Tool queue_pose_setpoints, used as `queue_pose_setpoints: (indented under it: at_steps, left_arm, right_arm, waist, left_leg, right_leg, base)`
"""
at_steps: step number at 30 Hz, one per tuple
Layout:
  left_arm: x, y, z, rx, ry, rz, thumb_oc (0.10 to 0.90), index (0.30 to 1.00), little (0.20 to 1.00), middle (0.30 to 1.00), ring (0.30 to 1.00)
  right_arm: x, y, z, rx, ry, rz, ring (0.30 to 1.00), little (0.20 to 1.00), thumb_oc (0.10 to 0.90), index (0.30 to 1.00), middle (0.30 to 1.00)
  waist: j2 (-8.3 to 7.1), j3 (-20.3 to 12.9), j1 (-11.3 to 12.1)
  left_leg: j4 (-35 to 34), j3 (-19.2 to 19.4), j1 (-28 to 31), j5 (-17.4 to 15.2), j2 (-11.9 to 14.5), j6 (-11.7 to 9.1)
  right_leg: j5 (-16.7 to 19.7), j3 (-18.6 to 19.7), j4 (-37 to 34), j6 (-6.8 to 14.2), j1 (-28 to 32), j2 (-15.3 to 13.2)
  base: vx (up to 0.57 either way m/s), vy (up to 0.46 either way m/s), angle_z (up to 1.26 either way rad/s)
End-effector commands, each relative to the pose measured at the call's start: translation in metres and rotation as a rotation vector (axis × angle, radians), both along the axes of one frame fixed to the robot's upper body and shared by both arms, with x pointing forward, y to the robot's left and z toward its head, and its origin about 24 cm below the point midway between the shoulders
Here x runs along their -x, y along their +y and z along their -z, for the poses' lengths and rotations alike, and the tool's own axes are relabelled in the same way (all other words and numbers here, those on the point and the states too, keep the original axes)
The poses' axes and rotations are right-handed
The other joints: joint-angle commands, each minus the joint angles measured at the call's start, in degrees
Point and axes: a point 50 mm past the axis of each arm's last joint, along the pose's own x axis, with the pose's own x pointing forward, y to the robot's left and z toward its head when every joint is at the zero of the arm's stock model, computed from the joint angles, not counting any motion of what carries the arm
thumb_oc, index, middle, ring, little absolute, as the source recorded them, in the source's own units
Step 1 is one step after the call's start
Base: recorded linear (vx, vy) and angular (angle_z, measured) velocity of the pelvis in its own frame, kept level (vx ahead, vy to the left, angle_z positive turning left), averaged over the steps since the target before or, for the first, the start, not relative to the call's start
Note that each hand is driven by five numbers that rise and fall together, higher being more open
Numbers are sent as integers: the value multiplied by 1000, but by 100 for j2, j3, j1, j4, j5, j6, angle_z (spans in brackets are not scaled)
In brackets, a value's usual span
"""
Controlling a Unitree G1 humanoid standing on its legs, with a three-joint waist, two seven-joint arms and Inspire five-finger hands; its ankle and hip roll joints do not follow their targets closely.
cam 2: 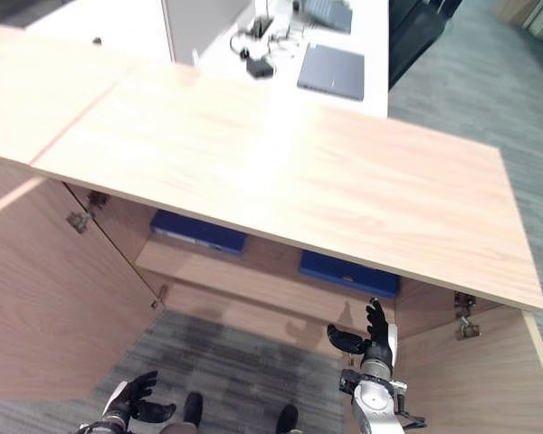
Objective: Put the empty folder in the office cabinet
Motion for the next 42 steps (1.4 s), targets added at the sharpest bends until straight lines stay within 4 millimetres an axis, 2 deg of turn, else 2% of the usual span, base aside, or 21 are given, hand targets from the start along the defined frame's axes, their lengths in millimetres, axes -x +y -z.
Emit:
queue_pose_setpoints:
  at_steps: [1, 3, 4, 5, 8, 10, 12, 13, 14, 16, 18, 19, 21, 22, 24, 26, 31, 36, 38, 40, 42]
  left_arm:
    - [-1, 15, -7, -67, -40, 9, 800, 900, 900, 900, 900]
    - [-6, 19, -9, -83, -50, -15, 800, 900, 900, 900, 900]
    - [-13, 20, -12, -81, -72, -38, 800, 900, 900, 900, 900]
    - [-13, 23, -12, -85, -69, -57, 800, 900, 900, 900, 900]
    - [-9, 26, -9, -86, -51, -99, 800, 900, 900, 900, 900]
    - [-16, 23, -11, -72, -87, -137, 800, 900, 900, 900, 900]
    - [-26, 17, -13, -47, -128, -154, 800, 900, 900, 900, 900]
    - [-26, 17, -13, -47, -128, -154, 800, 900, 900, 900, 900]
    - [-30, 8, -13, -15, -157, -170, 800, 900, 900, 900, 900]
    - [-32, 2, -14, 8, -177, -171, 800, 900, 900, 900, 900]
    - [-37, -4, -15, 26, -195, -153, 800, 900, 900, 900, 900]
    - [-38, -6, -17, 33, -207, -131, 800, 900, 900, 900, 900]
    - [-38, -6, -17, 32, -206, -132, 800, 900, 900, 900, 900]
    - [-32, -6, -15, 28, -188, -120, 800, 900, 900, 900, 900]
    - [-29, -6, -13, 25, -181, -123, 800, 900, 900, 900, 900]
    - [-26, -10, -11, 37, -163, -122, 800, 900, 900, 900, 900]
    - [-23, -7, -11, 27, -158, -120, 800, 900, 900, 900, 900]
    - [-39, -3, -23, 16, -233, -108, 800, 900, 900, 900, 900]
    - [-54, -2, -34, 33, -320, -132, 800, 900, 900, 900, 900]
    - [-64, 0, -43, 28, -367, -118, 800, 900, 900, 900, 900]
    - [-74, -1, -52, 35, -427, -96, 800, 900, 900, 900, 900]
  right_arm:
    - [-55, 9, -61, 121, -278, -201, 900, 900, 800, 900, 900]
    - [-49, 11, -55, 126, -253, -231, 900, 900, 800, 900, 900]
    - [-42, 12, -48, 111, -225, -237, 900, 900, 800, 900, 900]
    - [-41, 12, -45, 99, -217, -231, 900, 900, 800, 900, 900]
    - [-35, 18, -36, 80, -183, -245, 900, 900, 800, 900, 900]
    - [-30, 17, -29, 82, -146, -257, 900, 900, 800, 900, 900]
    - [-26, 13, -26, 103, -126, -257, 900, 900, 800, 900, 900]
    - [-26, 13, -26, 103, -126, -257, 900, 900, 800, 900, 900]
    - [-25, 9, -22, 135, -93, -266, 900, 900, 800, 900, 900]
    - [-26, 3, -23, 175, -78, -274, 900, 900, 800, 900, 900]
    - [-30, 1, -24, 172, -76, -257, 900, 900, 800, 900, 900]
    - [-31, 2, -23, 168, -74, -263, 900, 900, 800, 900, 900]
    - [-31, 2, -23, 168, -73, -263, 900, 900, 800, 900, 900]
    - [-29, 1, -24, 171, -73, -274, 900, 900, 800, 900, 900]
    - [-28, 2, -23, 166, -70, -279, 900, 900, 800, 900, 900]
    - [-22, 2, -19, 149, -53, -269, 900, 900, 800, 900, 900]
    - [-15, 8, -10, 112, -24, -263, 900, 900, 800, 900, 900]
    - [-12, 19, -2, 82, 4, -278, 900, 900, 800, 900, 900]
    - [-20, 28, -3, 74, -2, -293, 900, 900, 800, 900, 900]
    - [-18, 28, -1, 58, 0, -288, 900, 900, 800, 900, 900]
    - [-12, 26, 2, 42, 8, -276, 900, 900, 800, 900, 900]
  waist:
    - [440, 249, 270]
    - [480, 244, 154]
    - [460, 181, 2]
    - [402, 167, -43]
    - [297, -2, 69]
    - [355, -73, 6]
    - [390, -89, 4]
    - [390, -90, -7]
    - [400, -89, 25]
    - [404, -30, 31]
    - [373, 25, -89]
    - [347, 20, -111]
    - [353, 29, -119]
    - [338, 4, -171]
    - [370, -2, -226]
    - [414, -65, -261]
    - [418, -185, -218]
    - [332, -148, -104]
    - [329, -9, 15]
    - [313, 46, -46]
    - [319, 19, -99]
  left_leg:
    - [111, -356, 144, -293, 161, 93]
    - [146, -598, 230, -307, 108, 154]
    - [235, -913, 156, -255, -39, 194]
    - [271, -1026, 146, -278, -143, 186]
    - [114, -1253, 190, -199, -234, 90]
    - [-3, -1451, 103, -16, -208, -93]
    - [-60, -1587, -87, 188, -226, -246]
    - [-59, -1597, -90, 190, -228, -246]
    - [-76, -1493, -295, 239, -192, -315]
    - [2, -1162, -443, 268, -107, -329]
    - [284, -150, -474, 197, 119, -208]
    - [675, 353, -366, -81, 264, -185]
    - [721, 343, -371, -121, 271, -189]
    - [1039, 449, -112, -476, 256, -178]
    - [1042, 571, 101, -584, 323, -195]
    - [844, 677, 150, -481, 286, -143]
    - [349, 644, 350, -418, 143, -88]
    - [75, 494, 479, -441, -29, 55]
    - [110, 533, 450, -491, -92, 152]
    - [76, 417, 467, -488, -163, 209]
    - [62, 262, 387, -430, -254, 258]
  right_leg:
    - [225, 598, 1706, 786, -299, -304]
    - [-192, 1211, 1742, 767, -314, 113]
    - [-793, 1930, 1308, 554, -240, 717]
    - [-886, 2107, 1002, 413, -101, 865]
    - [-907, 1819, 304, 212, 359, 833]
    - [-882, 1716, 151, 191, 420, 883]
    - [-880, 1374, -5, 174, 504, 797]
    - [-881, 1363, -8, 174, 507, 796]
    - [-831, 1091, -130, 176, 530, 722]
    - [-726, 904, -237, 191, 537, 625]
    - [-582, 665, -241, 183, 426, 436]
    - [-527, 485, -207, 120, 321, 326]
    - [-541, 477, -203, 120, 340, 332]
    - [-514, 184, -148, 42, 343, 215]
    - [-551, 60, -94, 31, 377, 210]
    - [-463, -106, -132, 43, 396, 206]
    - [-414, -144, -167, 114, 552, 209]
    - [-397, -112, 81, 219, 478, 93]
    - [-232, -157, 449, 379, 194, -96]
    - [-322, 323, 601, 468, 108, 68]
    - [-485, 832, 435, 434, 125, 316]
  base:
    - [39, 78, -4]
    - [85, 89, 26]
    - [161, 65, 86]
    - [152, -14, 134]
    - [82, -114, 155]
    - [38, -106, 90]
    - [-45, -51, 109]
    - [-131, -47, 136]
    - [-108, -30, 112]
    - [-186, 38, 82]
    - [-282, 103, 61]
    - [-204, 60, 71]
    - [-102, 44, 75]
    - [-96, 58, 75]
    - [-66, 97, 80]
    - [10, 111, 93]
    - [43, 117, 38]
    - [-39, 125, 6]
    - [-112, 128, -3]
    - [-26, 86, -13]
    - [2, 72, 17]
